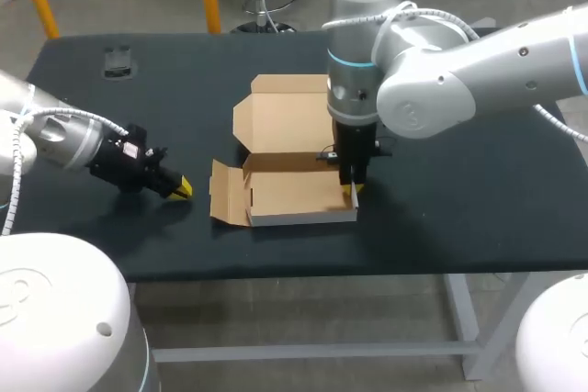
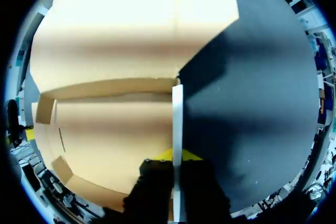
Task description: Assemble the packaging by folding the flat box into shape, placing the metal phone stand inside, and closing the box properly
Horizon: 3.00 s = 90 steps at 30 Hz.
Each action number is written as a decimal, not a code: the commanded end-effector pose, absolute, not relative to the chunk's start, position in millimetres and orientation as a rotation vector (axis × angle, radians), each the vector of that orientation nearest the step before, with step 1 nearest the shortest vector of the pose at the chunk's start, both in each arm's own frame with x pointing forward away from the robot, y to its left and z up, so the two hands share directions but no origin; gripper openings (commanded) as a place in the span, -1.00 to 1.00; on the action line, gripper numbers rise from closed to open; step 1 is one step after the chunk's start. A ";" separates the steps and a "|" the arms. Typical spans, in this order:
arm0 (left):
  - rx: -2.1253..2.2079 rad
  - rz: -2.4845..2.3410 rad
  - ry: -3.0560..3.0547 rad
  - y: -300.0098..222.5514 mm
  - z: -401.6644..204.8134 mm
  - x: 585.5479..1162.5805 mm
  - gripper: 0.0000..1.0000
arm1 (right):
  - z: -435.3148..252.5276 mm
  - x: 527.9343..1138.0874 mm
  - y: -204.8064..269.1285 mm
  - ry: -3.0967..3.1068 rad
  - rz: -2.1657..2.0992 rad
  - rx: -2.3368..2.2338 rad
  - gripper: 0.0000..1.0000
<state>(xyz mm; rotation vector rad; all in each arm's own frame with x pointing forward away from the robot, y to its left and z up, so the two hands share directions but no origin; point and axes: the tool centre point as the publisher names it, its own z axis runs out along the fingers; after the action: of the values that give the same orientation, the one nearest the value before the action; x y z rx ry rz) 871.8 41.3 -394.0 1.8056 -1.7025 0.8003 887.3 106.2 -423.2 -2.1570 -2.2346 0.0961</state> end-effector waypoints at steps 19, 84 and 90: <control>1.678 0.837 -1.698 6.9 -406.2 877.2 -0.73 | -424.6 888.4 107.9 -2.234 0.106 -2.154 -1.00; 1.480 1.010 -1.558 -63.2 -368.0 877.2 -0.26 | -424.6 888.4 107.9 -2.234 0.106 -2.154 -1.00; 1.503 0.999 -1.572 -69.2 -366.9 878.3 -0.25 | -424.6 888.4 107.9 -2.234 0.106 -2.154 -1.00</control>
<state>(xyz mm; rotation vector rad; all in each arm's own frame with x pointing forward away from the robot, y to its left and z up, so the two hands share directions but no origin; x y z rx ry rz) 878.2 -66.1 -369.2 1.4901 -1.5676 1.0054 887.3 106.1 -423.2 -2.1569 -2.2347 0.0962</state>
